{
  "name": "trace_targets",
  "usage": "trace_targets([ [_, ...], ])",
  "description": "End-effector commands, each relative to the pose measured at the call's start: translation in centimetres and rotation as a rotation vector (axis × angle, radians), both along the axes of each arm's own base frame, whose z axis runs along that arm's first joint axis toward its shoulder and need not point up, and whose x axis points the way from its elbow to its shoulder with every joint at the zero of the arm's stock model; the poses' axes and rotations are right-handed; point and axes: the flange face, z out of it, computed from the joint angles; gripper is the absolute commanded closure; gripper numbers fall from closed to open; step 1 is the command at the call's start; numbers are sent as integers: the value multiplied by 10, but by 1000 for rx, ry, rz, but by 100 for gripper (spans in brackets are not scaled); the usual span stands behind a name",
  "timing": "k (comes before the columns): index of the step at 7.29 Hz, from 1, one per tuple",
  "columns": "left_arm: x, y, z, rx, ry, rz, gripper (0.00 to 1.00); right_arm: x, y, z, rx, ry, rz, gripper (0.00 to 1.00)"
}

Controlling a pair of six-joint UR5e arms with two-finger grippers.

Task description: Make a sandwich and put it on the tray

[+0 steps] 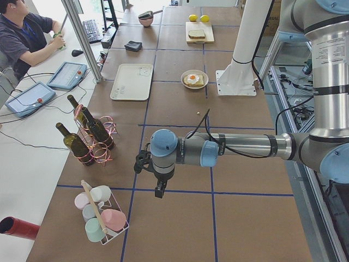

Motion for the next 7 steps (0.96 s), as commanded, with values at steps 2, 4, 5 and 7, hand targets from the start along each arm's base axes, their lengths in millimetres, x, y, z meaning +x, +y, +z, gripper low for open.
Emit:
trace_targets([
  [2,0,0,-2,3,2,0,0,0,0,0,0,0,0,0],
  [4,0,-1,-2,6,1,1,0,-1,1,-1,-6,-17,9,0],
  [5,1,-1,-2,6,1,2,0,0,-16,-29,82,1,1,0],
  [7,0,-2,-3,35,1,0,0,-8,-26,-52,233,-37,-7,0],
])
